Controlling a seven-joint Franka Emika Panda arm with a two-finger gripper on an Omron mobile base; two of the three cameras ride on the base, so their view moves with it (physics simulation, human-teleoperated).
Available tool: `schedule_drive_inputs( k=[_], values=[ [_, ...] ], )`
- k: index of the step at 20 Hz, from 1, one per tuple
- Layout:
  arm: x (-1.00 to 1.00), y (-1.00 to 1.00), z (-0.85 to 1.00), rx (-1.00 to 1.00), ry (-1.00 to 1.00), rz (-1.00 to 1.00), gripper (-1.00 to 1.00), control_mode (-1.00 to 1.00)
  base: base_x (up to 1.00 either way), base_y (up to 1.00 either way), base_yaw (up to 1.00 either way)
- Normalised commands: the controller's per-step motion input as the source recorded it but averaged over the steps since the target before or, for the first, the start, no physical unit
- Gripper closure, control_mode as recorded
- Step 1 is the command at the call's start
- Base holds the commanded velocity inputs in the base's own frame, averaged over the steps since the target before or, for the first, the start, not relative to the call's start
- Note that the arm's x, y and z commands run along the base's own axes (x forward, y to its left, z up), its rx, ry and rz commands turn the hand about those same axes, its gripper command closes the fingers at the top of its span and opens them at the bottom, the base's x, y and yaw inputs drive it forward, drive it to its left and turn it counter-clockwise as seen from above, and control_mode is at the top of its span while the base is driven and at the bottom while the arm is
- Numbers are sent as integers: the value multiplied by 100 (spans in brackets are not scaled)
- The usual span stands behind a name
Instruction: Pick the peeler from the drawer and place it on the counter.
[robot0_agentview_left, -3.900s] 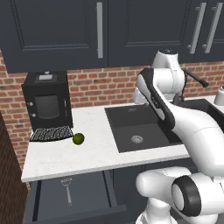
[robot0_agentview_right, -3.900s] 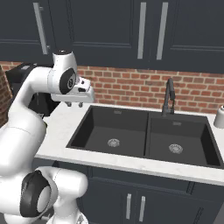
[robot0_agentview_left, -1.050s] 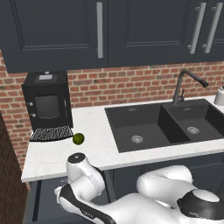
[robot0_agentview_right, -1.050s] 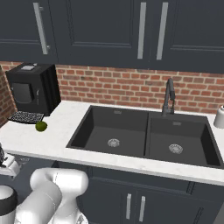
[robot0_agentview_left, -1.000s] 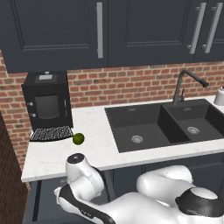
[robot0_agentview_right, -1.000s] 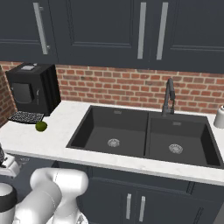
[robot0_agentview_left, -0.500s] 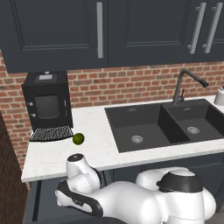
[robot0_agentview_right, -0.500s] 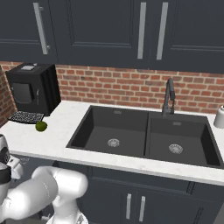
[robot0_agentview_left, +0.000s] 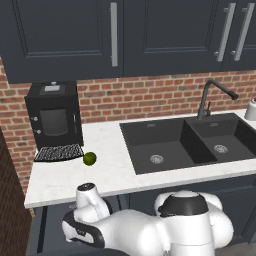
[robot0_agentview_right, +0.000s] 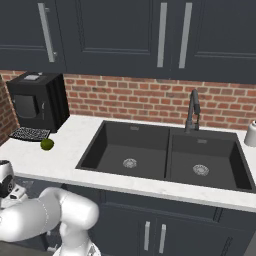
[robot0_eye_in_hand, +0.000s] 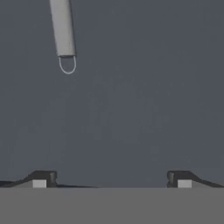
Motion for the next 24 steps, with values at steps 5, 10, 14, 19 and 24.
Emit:
schedule_drive_inputs(
  k=[5,10,14,19,24],
  values=[
    [-63,9,-24,-1,21,1,-100,-100,0,0,0],
    [-100,7,0,-8,43,2,-100,-100,0,0,0],
    [-100,4,0,-10,50,5,-100,-100,0,0,0],
    [-100,12,9,-16,42,11,-100,-100,0,0,0],
    [-49,5,99,-6,6,8,-100,-100,0,0,0]
  ],
)
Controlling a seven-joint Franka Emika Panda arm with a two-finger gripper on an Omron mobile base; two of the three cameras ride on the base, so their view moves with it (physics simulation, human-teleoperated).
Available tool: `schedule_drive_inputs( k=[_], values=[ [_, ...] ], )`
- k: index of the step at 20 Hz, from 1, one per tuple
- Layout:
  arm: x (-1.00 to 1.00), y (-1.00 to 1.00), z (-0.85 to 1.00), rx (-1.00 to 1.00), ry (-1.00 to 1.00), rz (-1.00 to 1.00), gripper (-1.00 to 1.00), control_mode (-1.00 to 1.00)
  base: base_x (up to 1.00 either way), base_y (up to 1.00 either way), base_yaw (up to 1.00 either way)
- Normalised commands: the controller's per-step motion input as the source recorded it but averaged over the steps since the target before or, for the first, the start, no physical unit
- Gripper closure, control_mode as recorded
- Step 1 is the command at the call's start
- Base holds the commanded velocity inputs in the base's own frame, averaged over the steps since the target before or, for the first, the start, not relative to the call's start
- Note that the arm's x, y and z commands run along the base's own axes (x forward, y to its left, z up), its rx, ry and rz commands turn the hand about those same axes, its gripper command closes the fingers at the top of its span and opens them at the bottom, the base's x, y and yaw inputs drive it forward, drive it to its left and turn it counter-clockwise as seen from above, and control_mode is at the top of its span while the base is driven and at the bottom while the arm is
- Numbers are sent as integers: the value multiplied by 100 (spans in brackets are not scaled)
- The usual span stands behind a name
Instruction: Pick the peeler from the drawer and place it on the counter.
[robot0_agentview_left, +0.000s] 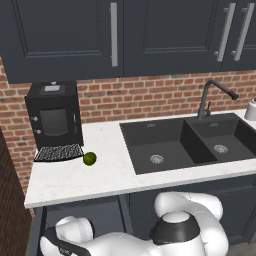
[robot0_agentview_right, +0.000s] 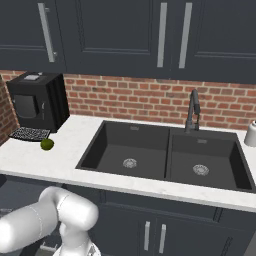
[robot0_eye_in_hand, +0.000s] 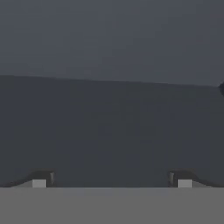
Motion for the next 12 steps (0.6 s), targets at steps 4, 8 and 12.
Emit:
schedule_drive_inputs(
  k=[4,8,12],
  values=[
    [15,-1,100,0,-14,8,-100,-100,0,0,0],
    [47,-24,81,0,-21,7,-100,-100,0,0,0],
    [51,-37,4,0,-20,10,-100,-100,0,0,0]
  ],
)
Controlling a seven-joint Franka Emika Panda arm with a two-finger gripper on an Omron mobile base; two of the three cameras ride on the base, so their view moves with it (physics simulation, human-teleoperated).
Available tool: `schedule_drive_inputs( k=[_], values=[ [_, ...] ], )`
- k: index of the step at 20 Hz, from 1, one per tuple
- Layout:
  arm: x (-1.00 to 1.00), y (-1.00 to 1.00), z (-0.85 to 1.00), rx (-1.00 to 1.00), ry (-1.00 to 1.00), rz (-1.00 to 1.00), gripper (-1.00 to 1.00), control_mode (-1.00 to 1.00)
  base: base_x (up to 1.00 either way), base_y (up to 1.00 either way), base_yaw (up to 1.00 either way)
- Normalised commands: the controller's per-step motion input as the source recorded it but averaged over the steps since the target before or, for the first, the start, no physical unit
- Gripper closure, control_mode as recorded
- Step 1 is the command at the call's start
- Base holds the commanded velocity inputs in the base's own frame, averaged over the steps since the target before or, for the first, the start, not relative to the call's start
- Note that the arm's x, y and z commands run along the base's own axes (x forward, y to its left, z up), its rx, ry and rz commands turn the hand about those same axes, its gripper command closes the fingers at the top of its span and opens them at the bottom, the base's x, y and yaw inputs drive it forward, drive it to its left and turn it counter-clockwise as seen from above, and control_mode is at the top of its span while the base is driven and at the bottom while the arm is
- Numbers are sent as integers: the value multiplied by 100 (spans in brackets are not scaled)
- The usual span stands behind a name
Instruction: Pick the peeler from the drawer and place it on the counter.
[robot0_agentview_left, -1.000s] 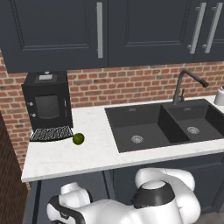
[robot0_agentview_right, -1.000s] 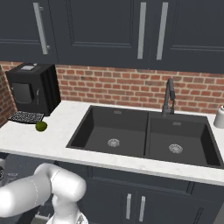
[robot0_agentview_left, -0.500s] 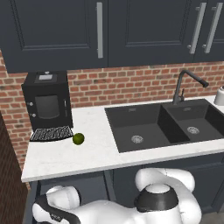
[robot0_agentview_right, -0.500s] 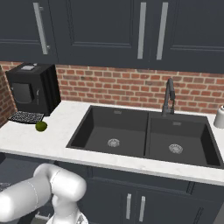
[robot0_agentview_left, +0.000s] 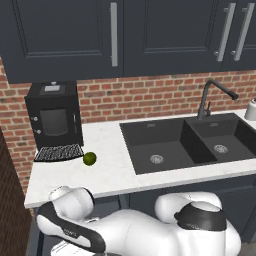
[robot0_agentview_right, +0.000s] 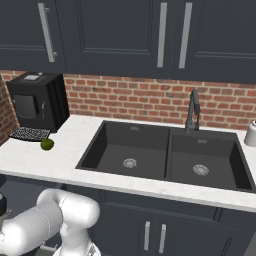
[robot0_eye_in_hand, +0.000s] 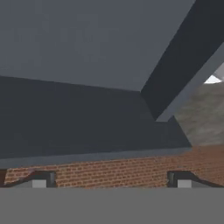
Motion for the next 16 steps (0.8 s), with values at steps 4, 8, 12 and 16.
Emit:
schedule_drive_inputs(
  k=[4,8,12,16],
  values=[
    [36,-32,-18,3,-36,12,-100,-100,0,0,0],
    [27,-27,-29,4,-40,8,-100,-100,0,0,0],
    [40,-1,-14,7,-32,2,-100,-100,0,0,0],
    [43,4,-1,13,-20,0,-100,-100,0,0,0]
  ],
)
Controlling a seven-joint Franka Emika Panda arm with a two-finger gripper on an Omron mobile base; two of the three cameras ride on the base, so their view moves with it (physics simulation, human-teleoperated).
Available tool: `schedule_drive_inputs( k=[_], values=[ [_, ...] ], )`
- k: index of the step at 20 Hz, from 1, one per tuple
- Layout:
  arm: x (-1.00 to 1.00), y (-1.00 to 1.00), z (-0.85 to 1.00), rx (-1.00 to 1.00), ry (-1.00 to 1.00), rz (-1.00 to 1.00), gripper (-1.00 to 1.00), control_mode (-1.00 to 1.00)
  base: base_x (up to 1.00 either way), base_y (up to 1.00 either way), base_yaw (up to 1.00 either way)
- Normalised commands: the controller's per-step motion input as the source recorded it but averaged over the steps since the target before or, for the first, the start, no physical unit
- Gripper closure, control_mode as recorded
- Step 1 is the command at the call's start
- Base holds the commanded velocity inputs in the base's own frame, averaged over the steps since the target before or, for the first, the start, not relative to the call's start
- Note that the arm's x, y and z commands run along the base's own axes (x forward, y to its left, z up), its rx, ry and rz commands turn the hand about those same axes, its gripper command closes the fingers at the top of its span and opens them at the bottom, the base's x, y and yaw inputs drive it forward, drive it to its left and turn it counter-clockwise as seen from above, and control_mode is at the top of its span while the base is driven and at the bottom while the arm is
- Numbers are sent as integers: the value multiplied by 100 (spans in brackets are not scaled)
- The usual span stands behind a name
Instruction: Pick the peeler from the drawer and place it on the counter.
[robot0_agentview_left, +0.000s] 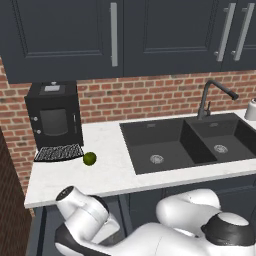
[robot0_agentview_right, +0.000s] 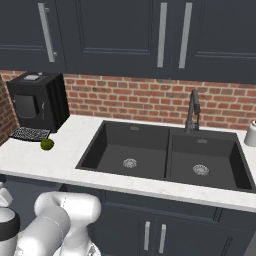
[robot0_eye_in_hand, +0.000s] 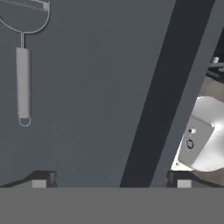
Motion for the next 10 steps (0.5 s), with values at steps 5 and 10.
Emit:
schedule_drive_inputs(
  k=[5,10],
  values=[
    [28,25,-3,6,-3,0,-100,-100,0,0,0],
    [23,30,-23,2,0,0,-100,-100,0,0,0]
  ],
)
